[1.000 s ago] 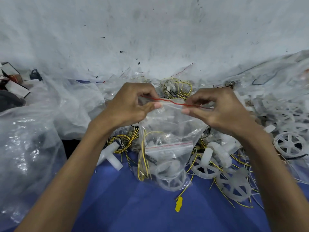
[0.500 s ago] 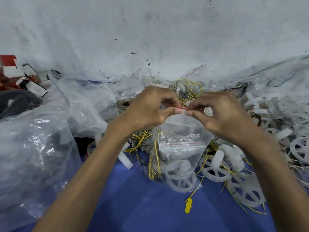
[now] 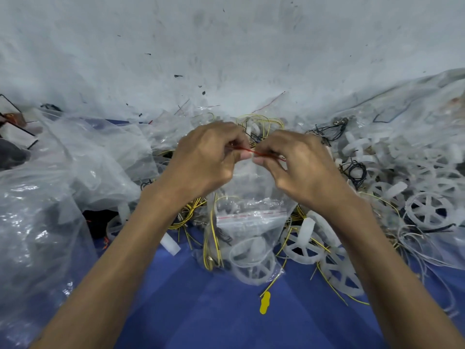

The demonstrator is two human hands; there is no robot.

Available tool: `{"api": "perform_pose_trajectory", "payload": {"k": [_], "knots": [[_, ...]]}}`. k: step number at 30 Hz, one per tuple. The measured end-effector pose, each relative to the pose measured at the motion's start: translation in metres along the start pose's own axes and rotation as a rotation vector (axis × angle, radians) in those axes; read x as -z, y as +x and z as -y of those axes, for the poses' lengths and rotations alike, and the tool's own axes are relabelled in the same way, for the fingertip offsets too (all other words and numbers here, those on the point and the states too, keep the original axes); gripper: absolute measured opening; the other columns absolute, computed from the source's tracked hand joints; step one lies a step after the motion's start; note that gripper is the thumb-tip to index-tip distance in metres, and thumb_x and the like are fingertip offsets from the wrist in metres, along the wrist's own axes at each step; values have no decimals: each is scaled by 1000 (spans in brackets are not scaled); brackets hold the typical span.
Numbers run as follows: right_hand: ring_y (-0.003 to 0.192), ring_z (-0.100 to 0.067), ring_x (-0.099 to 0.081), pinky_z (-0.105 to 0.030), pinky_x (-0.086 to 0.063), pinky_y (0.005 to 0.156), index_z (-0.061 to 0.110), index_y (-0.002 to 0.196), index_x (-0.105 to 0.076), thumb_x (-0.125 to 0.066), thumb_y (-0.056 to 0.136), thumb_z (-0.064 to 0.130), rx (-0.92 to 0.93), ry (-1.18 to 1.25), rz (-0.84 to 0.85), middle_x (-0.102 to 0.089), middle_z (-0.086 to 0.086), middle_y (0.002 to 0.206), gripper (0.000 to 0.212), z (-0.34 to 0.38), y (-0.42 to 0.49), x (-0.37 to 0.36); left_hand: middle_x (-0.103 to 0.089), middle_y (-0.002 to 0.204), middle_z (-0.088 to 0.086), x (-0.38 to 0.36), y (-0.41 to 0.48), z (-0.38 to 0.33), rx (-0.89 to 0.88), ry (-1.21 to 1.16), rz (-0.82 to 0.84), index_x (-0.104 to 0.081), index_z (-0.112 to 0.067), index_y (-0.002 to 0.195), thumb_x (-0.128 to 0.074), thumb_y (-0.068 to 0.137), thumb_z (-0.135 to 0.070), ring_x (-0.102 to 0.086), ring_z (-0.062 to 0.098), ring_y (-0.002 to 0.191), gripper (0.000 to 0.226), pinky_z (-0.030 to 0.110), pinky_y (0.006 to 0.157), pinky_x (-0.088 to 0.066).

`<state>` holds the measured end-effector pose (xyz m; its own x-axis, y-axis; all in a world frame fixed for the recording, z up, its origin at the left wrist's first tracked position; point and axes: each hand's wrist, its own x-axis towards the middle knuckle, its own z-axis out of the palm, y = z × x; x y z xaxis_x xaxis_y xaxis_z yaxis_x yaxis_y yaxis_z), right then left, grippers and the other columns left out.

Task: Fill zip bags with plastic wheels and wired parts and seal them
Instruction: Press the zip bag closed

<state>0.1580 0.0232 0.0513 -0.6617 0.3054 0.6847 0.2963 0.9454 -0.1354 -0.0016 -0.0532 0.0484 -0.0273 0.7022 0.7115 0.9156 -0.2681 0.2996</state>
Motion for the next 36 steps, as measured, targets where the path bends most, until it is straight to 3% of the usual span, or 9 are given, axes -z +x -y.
{"api": "perform_pose_trajectory", "payload": {"k": [7,11,14,21,28,33,36], "knots": [[73,-25,-59,-39,-49,63,14,80,-66,-63,77,17,-57,-58,-94,-63,2,79,5,7,-2,-3,-55,80,-16,1,0,-2,-54,96,49,-64,-22,86,-70,82,-20,-49,6,78,7,28,69,-41],[74,-27,-60,-39,-48,64,11,81,-66,-60,77,14,-42,-77,-82,-64,0,80,8,9,-2,-4,-61,77,-8,-2,-3,-5,-93,110,-41,-66,-15,81,-71,78,-8,-54,14,74,9,36,64,-48],[75,-17,-57,-40,-48,67,15,84,-70,-65,81,19,-63,11,-18,-59,10,77,7,3,0,2,-65,77,-5,-2,-3,-6,-76,95,-69,-68,-16,80,-73,78,-11,-59,19,75,7,42,64,-50],[83,-19,-60,-41,-50,73,18,90,-68,-63,85,24,-114,-77,-2,-65,4,88,9,-1,0,9,-63,83,-9,2,1,-7,32,22,-31,-71,-21,88,-74,78,-24,-61,15,79,11,42,76,-52],[83,-23,-58,-33,-43,66,14,86,-66,-60,85,19,-60,-117,14,-61,5,84,8,6,-1,2,-61,78,-9,-3,-1,-10,27,88,-49,-68,-20,79,-74,78,-14,-60,19,78,8,43,71,-50],[67,-28,-57,-29,-37,55,9,70,-62,-61,69,5,-1,-150,-151,-61,-2,70,4,8,-3,1,-62,75,-4,-6,-3,-17,-37,71,-117,-67,-15,75,-70,74,-8,-60,21,72,7,43,63,-50],[69,-24,-59,-38,-47,58,9,77,-68,-63,80,12,-36,-28,-174,-64,0,74,7,7,-1,1,-65,76,-2,0,-1,-18,-17,12,-135,-72,-16,78,-74,77,-14,-61,19,71,4,40,64,-51]]}}
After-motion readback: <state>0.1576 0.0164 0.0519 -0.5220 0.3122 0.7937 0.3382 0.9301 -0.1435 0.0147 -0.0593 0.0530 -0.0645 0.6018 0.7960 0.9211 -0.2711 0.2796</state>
